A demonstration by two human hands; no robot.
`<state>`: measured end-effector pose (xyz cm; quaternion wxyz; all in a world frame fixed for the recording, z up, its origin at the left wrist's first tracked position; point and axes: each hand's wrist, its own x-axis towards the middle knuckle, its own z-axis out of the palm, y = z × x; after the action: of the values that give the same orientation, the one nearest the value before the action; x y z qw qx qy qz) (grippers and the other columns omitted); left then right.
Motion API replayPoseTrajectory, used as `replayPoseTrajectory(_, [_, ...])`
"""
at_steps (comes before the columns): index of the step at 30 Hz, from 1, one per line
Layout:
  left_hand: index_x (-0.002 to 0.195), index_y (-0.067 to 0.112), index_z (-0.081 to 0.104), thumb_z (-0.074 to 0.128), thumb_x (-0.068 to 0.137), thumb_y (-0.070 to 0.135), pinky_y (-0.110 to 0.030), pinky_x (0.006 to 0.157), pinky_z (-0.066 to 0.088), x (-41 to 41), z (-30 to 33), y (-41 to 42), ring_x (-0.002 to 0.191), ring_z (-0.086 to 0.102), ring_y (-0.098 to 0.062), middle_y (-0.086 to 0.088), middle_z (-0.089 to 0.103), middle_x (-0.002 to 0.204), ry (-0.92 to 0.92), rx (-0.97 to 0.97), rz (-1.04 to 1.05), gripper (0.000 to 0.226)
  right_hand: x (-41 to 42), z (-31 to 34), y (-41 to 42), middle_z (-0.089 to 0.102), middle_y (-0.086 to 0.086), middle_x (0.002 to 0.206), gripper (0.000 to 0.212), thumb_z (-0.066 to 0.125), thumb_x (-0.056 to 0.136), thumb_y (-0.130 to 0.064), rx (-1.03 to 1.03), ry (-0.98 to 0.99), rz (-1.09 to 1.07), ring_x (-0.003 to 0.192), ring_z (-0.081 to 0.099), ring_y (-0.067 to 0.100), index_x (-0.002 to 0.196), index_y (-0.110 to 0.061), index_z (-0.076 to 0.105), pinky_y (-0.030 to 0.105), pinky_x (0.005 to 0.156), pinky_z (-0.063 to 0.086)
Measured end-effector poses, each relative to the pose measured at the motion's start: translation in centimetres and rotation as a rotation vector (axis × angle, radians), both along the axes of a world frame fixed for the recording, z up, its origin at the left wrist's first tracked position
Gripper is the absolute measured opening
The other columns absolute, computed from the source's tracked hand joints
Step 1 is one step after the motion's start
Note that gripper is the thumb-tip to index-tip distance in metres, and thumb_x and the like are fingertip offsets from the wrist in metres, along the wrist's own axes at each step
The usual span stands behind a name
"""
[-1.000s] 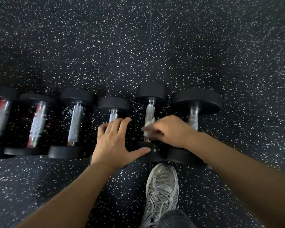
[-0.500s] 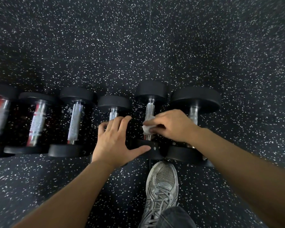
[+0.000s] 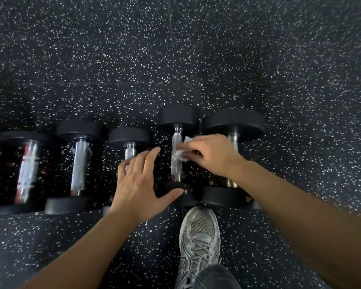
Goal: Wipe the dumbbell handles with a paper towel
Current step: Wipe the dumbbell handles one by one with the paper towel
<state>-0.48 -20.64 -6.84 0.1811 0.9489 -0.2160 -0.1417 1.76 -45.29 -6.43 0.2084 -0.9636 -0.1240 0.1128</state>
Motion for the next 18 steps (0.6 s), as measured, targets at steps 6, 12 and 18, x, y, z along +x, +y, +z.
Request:
replayPoseTrajectory(6, [0.157, 0.019, 0.026, 0.053, 0.079, 0.082, -0.046, 0.121, 0.022, 0.1, 0.1, -2.7, 0.141, 0.041, -0.023, -0.003, 0.048, 0.150, -0.044, -0.053, -0.060, 0.104, -2.4, 2.5, -4.0, 0.070, -0.016, 0.124, 0.033, 0.055, 0.102, -0.036, 0.187, -0.030, -0.219, 0.108, 0.066, 0.003, 0.135, -0.037, 0.062, 0.032, 0.090, 0.054])
replayPoseTrajectory(12, [0.161, 0.022, 0.023, 0.030, 0.093, 0.083, -0.053, 0.123, 0.023, -2.0, 0.7, -6.7, 0.147, 0.035, -0.022, -0.002, 0.040, 0.157, 0.051, -0.200, -0.227, 0.091, -4.7, 2.9, -8.9, 0.072, -0.013, 0.100, 0.033, 0.062, 0.096, -0.045, 0.065, 0.002, -0.344, 0.082, 0.068, 0.012, 0.128, -0.039, 0.059, 0.036, 0.077, 0.054])
replayPoseTrajectory(18, [0.158, 0.022, 0.030, 0.021, 0.089, 0.089, -0.043, 0.125, 0.010, -2.9, 0.4, -8.8, 0.148, 0.032, -0.023, -0.002, 0.039, 0.157, 0.026, -0.127, -0.328, 0.096, -5.6, 1.1, -9.6, 0.073, -0.007, 0.112, 0.034, 0.057, 0.097, -0.047, 0.057, -0.055, -0.363, 0.094, 0.069, 0.013, 0.127, -0.036, 0.067, 0.041, 0.083, 0.057])
